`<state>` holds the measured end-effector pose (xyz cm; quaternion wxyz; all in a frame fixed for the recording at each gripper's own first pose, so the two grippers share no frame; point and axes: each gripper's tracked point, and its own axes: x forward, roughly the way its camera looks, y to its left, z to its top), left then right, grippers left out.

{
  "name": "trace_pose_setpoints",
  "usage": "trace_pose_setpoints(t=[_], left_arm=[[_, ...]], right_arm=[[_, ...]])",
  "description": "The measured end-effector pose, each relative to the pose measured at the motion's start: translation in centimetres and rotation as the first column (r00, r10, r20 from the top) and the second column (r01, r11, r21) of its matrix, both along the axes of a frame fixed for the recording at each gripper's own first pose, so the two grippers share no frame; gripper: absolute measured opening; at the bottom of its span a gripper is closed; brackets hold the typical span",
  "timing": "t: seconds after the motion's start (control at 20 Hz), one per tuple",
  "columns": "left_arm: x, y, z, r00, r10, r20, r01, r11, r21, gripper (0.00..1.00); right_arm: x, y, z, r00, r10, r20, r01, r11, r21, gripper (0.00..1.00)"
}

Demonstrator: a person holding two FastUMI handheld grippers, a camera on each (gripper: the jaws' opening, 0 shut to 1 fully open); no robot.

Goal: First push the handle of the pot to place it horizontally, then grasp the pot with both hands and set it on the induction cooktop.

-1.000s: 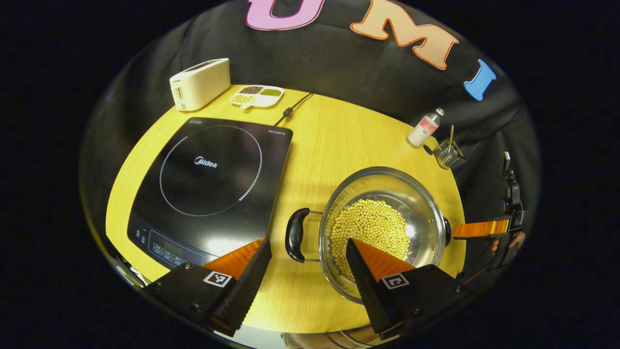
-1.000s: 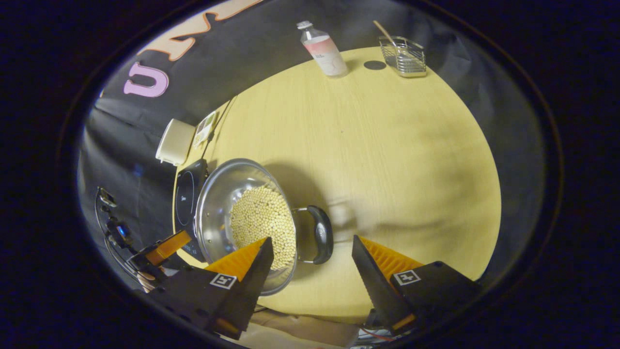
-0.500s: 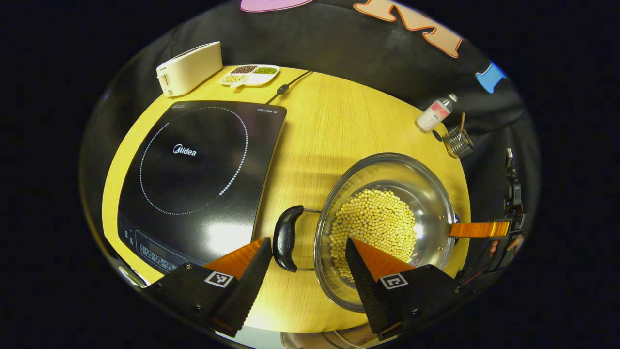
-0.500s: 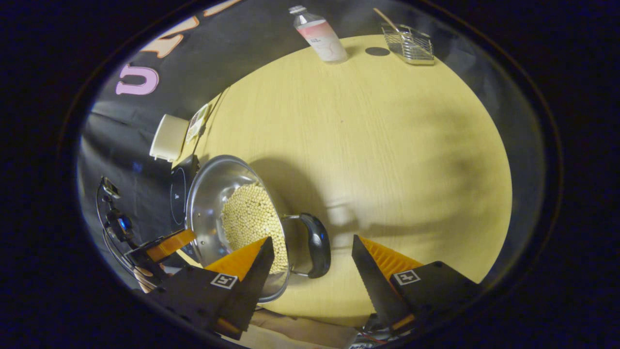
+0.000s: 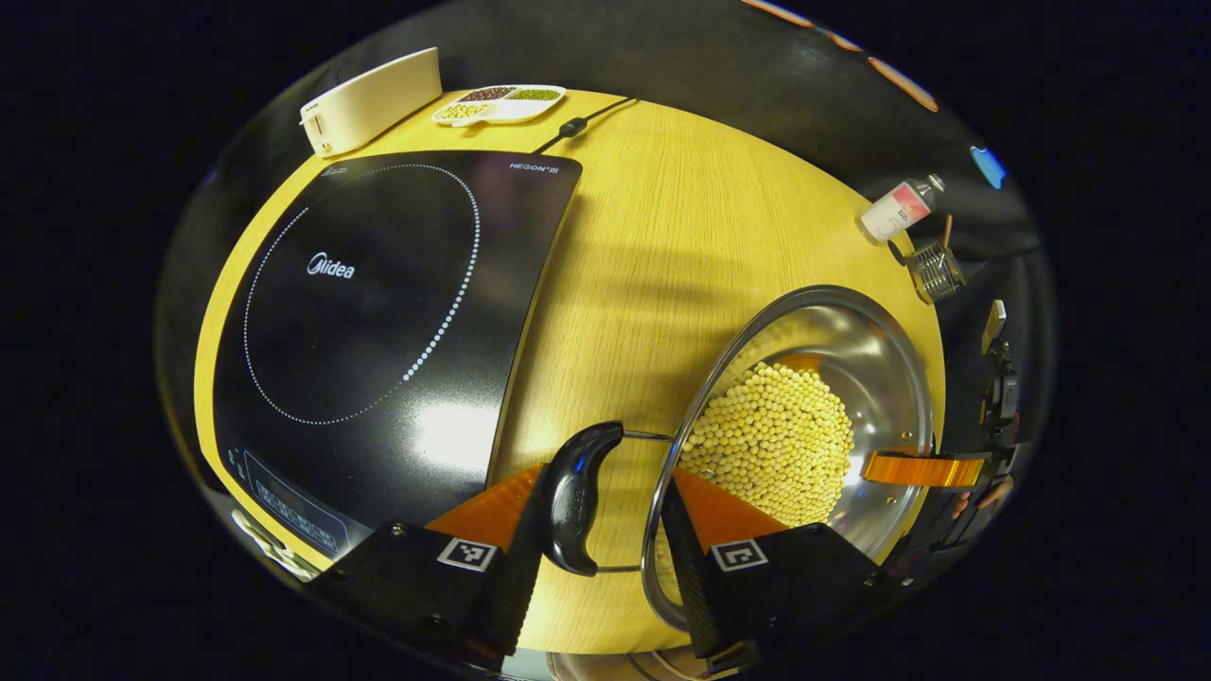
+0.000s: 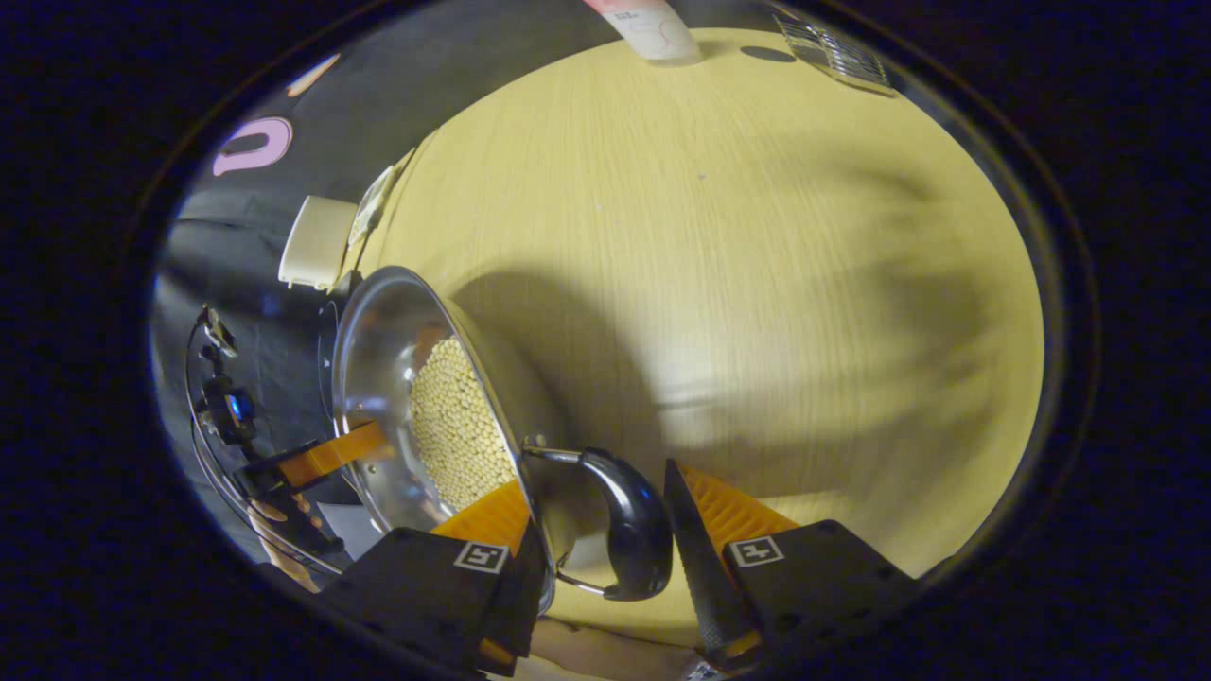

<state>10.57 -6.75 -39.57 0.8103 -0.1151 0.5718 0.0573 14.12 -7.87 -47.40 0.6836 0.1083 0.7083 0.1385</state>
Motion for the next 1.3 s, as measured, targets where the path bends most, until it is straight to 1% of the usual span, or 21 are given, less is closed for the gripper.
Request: trace_pose_setpoints(t=[0.1,0.15,0.2,0.25,0.35,0.5,0.55,0.6,0.65,0.7,0.8,0.85,0.9,0.95,1.0,1.15,1.3], left_arm=[[0.3,0.0,-0.5,1.0,0.004,0.009,-0.003,1.0,-0.012,0.67],[0.0,0.0,0.0,1.0,0.002,0.006,-0.002,1.0,-0.016,0.66],[0.0,0.0,0.0,1.0,-0.003,0.004,0.003,1.0,-0.019,0.67],[-0.3,-0.2,0.0,1.0,0.0,-0.014,0.0,1.0,-0.025,0.63],[-0.6,-0.5,0.0,0.999,0.006,-0.043,-0.006,1.0,-0.022,0.58],[-0.8,-1.4,0.8,0.998,-0.052,-0.039,0.053,0.998,0.021,0.6],[-1.1,-2.1,1.2,0.997,-0.065,-0.044,0.066,0.997,0.026,0.62],[-1.2,-2.5,1.3,0.996,-0.08,-0.045,0.081,0.996,0.028,0.62],[-1.2,-2.8,1.5,0.995,-0.09,-0.044,0.091,0.995,0.027,0.59],[-1.3,-3.0,1.6,0.994,-0.098,-0.044,0.099,0.995,0.025,0.61],[-1.7,-3.4,2.2,0.992,-0.115,-0.043,0.116,0.993,0.025,0.59],[-1.9,-3.5,2.5,0.991,-0.126,-0.041,0.127,0.992,0.027,0.62],[-2.1,-3.6,2.8,0.99,-0.137,-0.041,0.138,0.99,0.028,0.61],[-2.4,-3.5,3.2,0.989,-0.144,-0.043,0.145,0.989,0.028,0.62],[-2.7,-3.4,3.5,0.987,-0.154,-0.046,0.155,0.987,0.027,0.61],[-2.8,-2.7,4.7,0.982,-0.186,-0.035,0.187,0.982,0.022,0.61],[-2.4,-1.1,5.9,0.973,-0.231,-0.002,0.231,0.973,0.024,0.59]], right_arm=[[0.7,0.0,0.2,1.0,0.005,0.009,-0.005,1.0,0.008,0.59],[0.7,-0.1,0.2,1.0,0.005,0.014,-0.005,1.0,0.007,0.53],[0.9,-0.1,0.2,1.0,0.006,0.026,-0.006,1.0,0.007,0.57],[1.1,-0.2,0.4,0.999,0.01,0.04,-0.01,1.0,0.006,0.51],[1.2,-0.4,0.7,0.998,0.019,0.063,-0.02,1.0,0.014,0.51],[1.2,-1.5,1.5,0.997,-0.018,0.074,0.016,1.0,0.024,0.51],[0.9,-2.0,1.9,0.997,-0.031,0.076,0.03,0.999,0.021,0.51],[0.8,-2.4,2.2,0.996,-0.04,0.081,0.039,0.999,0.018,0.51],[0.5,-2.7,2.4,0.995,-0.05,0.088,0.049,0.999,0.014,0.51],[0.3,-3.0,2.7,0.994,-0.059,0.092,0.058,0.998,0.011,0.51],[-0.4,-3.4,3.2,0.992,-0.081,0.097,0.08,0.997,0.011,0.51],[-1.0,-3.5,3.6,0.991,-0.09,0.1,0.09,0.996,0.011,0.51],[-1.4,-3.7,4.0,0.99,-0.101,0.102,0.1,0.995,0.011,0.51],[-1.8,-3.6,4.5,0.988,-0.111,0.109,0.111,0.994,0.009,0.51],[-2.1,-3.4,4.9,0.986,-0.12,0.116,0.119,0.993,0.008,0.56],[-3.1,-2.6,6.3,0.979,-0.155,0.134,0.156,0.988,0.007,0.56],[-3.6,-0.8,7.6,0.969,-0.182,0.165,0.184,0.983,0.001,0.56]])
